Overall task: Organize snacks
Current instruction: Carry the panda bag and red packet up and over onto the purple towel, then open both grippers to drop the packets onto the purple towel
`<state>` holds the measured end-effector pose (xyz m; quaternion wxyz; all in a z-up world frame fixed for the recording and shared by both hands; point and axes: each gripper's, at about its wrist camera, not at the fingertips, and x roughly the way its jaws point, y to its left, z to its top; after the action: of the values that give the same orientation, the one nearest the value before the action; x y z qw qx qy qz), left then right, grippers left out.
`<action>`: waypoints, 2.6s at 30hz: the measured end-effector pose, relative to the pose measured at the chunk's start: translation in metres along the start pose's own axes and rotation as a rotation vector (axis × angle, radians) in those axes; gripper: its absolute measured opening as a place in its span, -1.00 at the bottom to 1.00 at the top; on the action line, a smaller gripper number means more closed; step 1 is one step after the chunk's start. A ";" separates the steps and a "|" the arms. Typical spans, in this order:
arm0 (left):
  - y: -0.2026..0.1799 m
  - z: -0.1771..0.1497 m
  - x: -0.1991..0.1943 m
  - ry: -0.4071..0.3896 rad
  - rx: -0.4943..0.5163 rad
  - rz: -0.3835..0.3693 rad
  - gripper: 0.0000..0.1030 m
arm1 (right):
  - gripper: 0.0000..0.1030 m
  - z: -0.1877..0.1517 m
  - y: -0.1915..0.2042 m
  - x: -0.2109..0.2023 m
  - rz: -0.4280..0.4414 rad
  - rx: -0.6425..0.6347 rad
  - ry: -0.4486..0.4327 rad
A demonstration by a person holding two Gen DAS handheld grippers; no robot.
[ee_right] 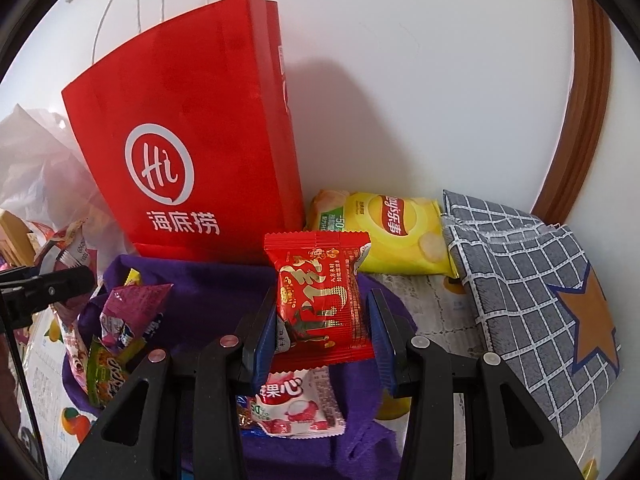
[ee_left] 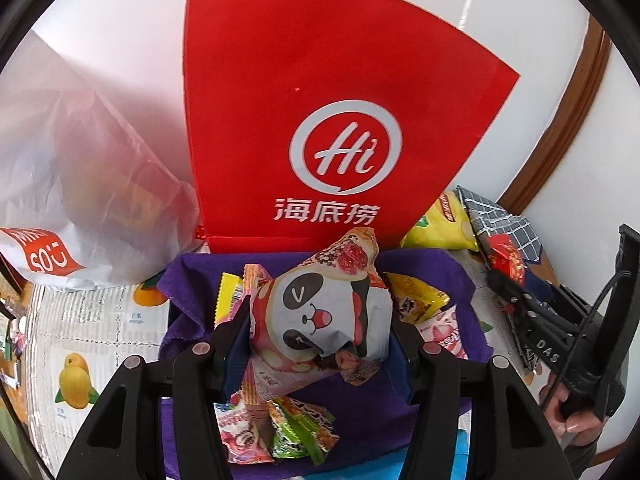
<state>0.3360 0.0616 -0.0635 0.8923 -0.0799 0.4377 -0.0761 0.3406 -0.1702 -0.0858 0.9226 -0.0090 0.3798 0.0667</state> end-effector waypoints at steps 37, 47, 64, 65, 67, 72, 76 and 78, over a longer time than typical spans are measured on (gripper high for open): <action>-0.003 -0.011 0.042 0.148 -0.010 -0.017 0.09 | -0.17 -0.030 0.042 0.053 0.082 -0.165 0.199; -0.009 -0.013 0.048 0.155 0.002 -0.011 0.13 | -0.17 -0.030 0.038 0.063 0.064 -0.165 0.220; -0.013 -0.014 0.058 0.162 0.003 0.019 0.10 | -0.17 -0.030 0.035 0.066 0.046 -0.168 0.225; -0.013 -0.014 0.058 0.162 0.004 0.023 0.10 | -0.17 -0.031 0.035 0.066 0.045 -0.168 0.224; -0.012 -0.014 0.058 0.166 0.003 0.030 0.11 | -0.17 -0.032 0.036 0.066 0.044 -0.168 0.222; -0.007 -0.013 0.060 0.181 -0.016 0.058 0.29 | -0.16 -0.032 0.038 0.065 0.039 -0.175 0.222; -0.008 -0.015 0.060 0.192 -0.017 0.064 0.32 | -0.02 -0.032 0.037 0.066 0.034 -0.168 0.222; -0.011 -0.015 0.058 0.189 -0.011 0.060 0.34 | -0.02 -0.031 0.037 0.066 0.032 -0.165 0.224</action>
<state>0.3584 0.0383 -0.1148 0.8485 -0.0643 0.5224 -0.0541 0.3601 -0.1278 -0.1531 0.8693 -0.0865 0.4739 0.1109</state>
